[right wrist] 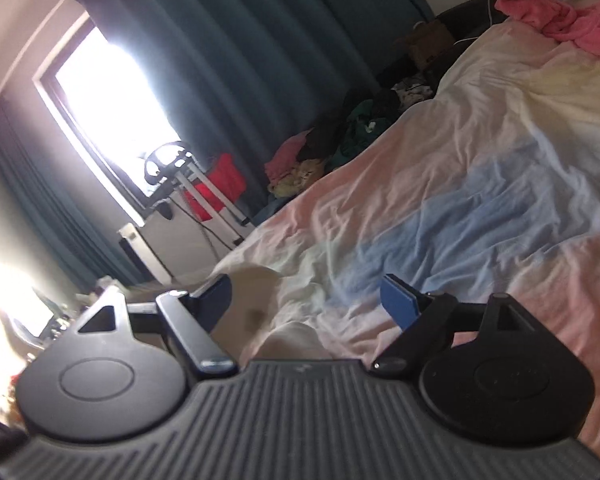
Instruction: Fold clothes
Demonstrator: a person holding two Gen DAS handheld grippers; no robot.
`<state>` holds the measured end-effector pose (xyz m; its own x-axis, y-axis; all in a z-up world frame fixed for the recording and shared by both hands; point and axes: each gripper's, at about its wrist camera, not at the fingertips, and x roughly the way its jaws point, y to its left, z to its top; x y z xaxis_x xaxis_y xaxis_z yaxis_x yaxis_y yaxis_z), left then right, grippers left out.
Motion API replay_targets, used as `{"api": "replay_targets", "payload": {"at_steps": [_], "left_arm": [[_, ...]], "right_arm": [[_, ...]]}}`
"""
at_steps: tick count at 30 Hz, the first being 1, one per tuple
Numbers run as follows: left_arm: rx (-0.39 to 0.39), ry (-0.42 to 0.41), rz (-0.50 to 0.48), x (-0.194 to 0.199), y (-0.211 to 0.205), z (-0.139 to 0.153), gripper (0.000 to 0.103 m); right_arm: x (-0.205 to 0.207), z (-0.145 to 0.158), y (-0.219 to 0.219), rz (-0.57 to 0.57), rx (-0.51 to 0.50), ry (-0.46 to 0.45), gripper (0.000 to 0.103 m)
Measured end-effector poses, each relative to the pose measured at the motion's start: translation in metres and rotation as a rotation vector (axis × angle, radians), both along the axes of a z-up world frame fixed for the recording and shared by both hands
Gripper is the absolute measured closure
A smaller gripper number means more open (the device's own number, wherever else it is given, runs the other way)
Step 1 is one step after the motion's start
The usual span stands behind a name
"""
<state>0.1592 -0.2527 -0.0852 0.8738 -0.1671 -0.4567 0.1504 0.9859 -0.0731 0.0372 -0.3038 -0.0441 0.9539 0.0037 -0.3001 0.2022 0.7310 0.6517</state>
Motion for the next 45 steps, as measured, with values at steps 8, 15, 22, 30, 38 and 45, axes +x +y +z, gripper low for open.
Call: {"api": "replay_targets", "payload": {"at_steps": [8, 15, 22, 30, 38, 45], "left_arm": [[0.055, 0.054, -0.138, 0.009, 0.012, -0.021, 0.063], [0.124, 0.108, -0.337, -0.038, 0.079, -0.030, 0.008], [0.211, 0.114, -0.308, -0.107, 0.121, -0.008, 0.007], [0.225, 0.059, -0.138, -0.129, 0.198, 0.011, 0.001], [0.122, 0.136, -0.002, -0.123, 0.245, 0.004, 0.001], [0.213, 0.137, -0.003, -0.112, 0.237, -0.010, 0.001]], "right_arm": [[0.015, -0.009, 0.003, 0.095, 0.051, 0.023, 0.019], [0.018, -0.016, 0.011, 0.151, 0.096, 0.045, 0.019], [0.014, -0.015, 0.016, 0.173, 0.105, 0.057, 0.019], [-0.013, -0.033, 0.008, 0.051, 0.170, 0.173, 0.019], [0.011, -0.079, 0.030, 0.148, 0.339, 0.371, 0.019], [0.020, -0.078, 0.064, 0.080, 0.149, 0.352, 0.031]]}}
